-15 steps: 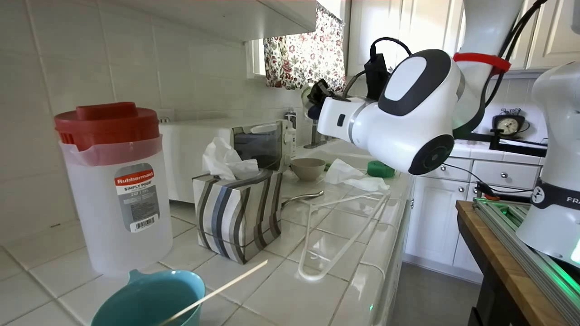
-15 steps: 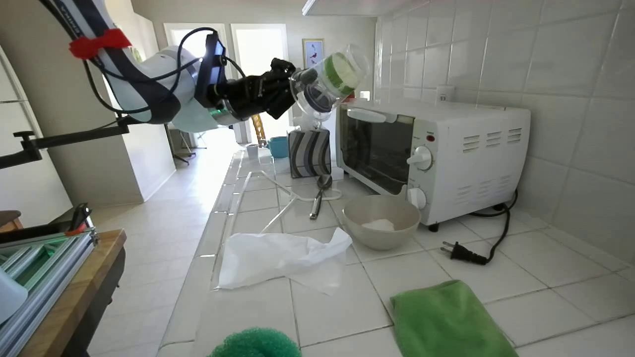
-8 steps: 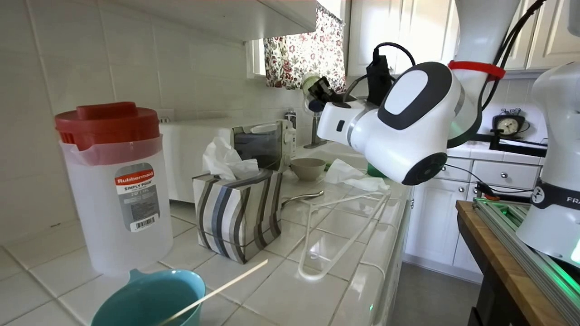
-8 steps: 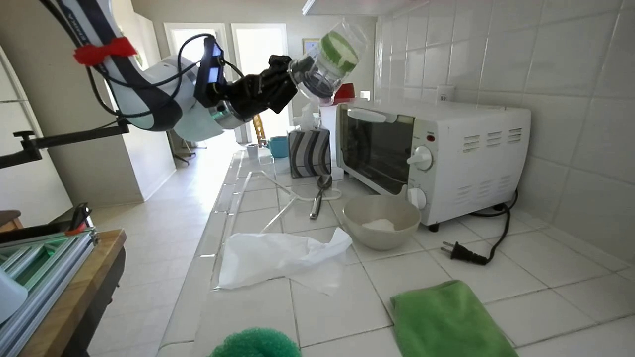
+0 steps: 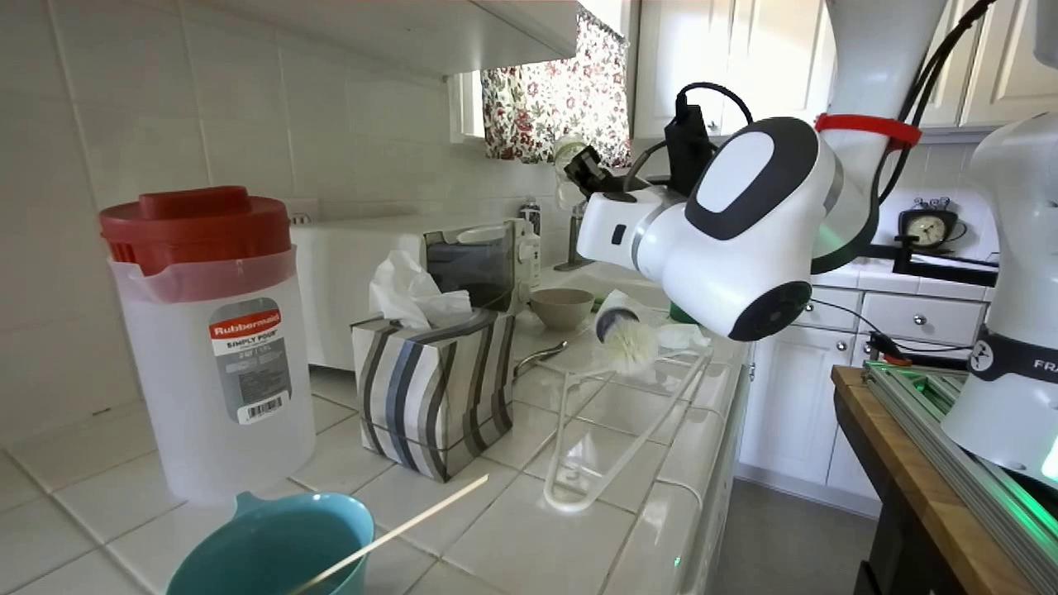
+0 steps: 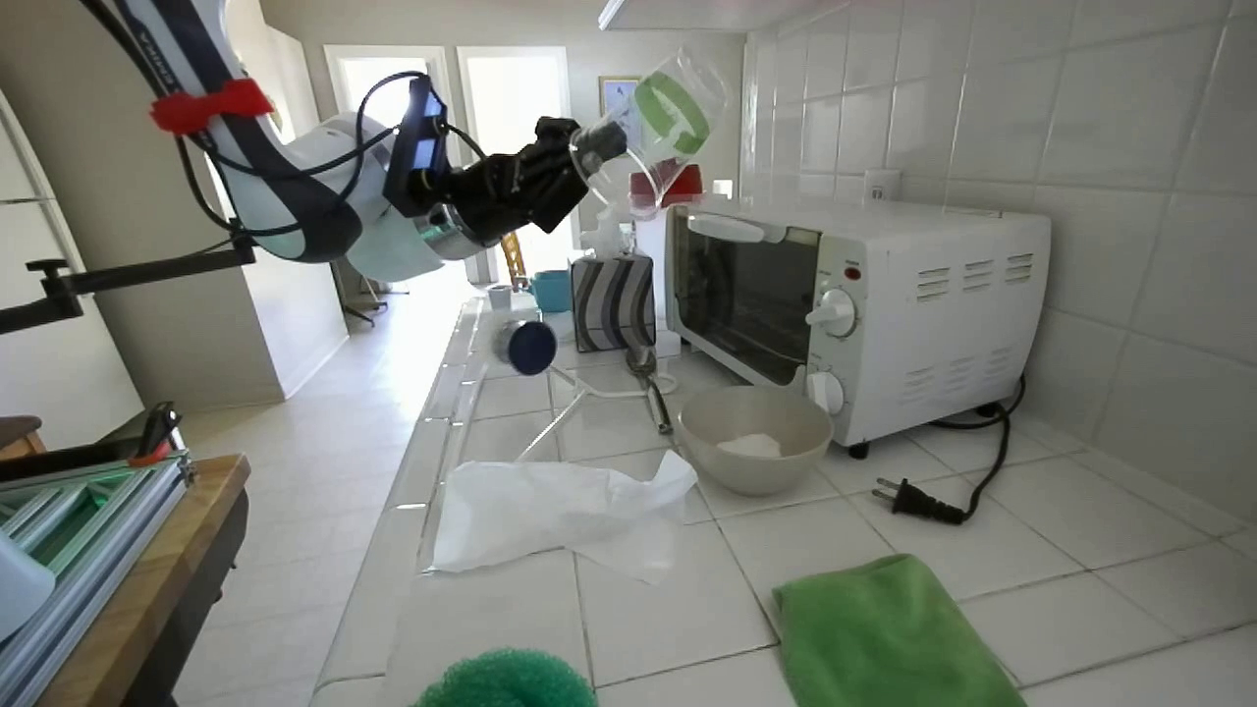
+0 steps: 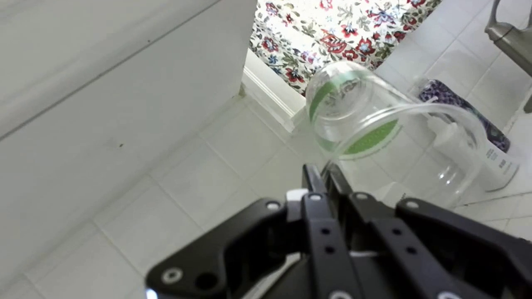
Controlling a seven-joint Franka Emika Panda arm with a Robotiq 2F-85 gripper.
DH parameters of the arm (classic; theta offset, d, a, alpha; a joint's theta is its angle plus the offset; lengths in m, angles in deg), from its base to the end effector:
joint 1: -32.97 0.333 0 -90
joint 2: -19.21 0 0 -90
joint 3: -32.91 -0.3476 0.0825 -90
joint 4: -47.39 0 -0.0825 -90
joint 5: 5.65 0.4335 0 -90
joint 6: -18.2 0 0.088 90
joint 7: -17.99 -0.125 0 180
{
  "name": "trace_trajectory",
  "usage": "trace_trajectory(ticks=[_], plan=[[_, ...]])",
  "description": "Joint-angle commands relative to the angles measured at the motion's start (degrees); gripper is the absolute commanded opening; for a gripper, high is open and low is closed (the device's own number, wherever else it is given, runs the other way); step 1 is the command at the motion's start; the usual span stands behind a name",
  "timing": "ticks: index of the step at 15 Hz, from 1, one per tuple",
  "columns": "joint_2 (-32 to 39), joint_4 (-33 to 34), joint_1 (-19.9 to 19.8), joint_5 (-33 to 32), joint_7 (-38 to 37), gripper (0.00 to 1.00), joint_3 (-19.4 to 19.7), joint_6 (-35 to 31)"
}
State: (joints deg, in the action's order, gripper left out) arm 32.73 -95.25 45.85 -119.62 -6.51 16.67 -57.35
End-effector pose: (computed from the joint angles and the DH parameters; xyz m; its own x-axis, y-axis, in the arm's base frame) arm 0.4884 0.1236 0.2586 0.6950 0.3813 -0.6096 0.2848 0.6325 0.7203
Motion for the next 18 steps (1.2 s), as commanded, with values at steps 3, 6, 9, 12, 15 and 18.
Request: trace_trajectory(ticks=[3,6,9,12,15,18], plan=[[-2.61,1.83,-0.80,6.17,1.22,0.32,-0.01,-7.88],[-4.39,2.88,-1.29,9.94,0.59,0.14,0.39,-12.24],[-5.85,3.83,-1.54,13.02,0.39,0.02,1.00,-13.93],[-6.89,4.23,-1.45,15.17,0.22,0.00,1.64,-14.76],[-7.48,4.25,-1.42,16.48,0.14,0.11,2.09,-15.32],[-7.69,4.31,-1.41,17.35,0.18,0.40,2.40,-15.40]])
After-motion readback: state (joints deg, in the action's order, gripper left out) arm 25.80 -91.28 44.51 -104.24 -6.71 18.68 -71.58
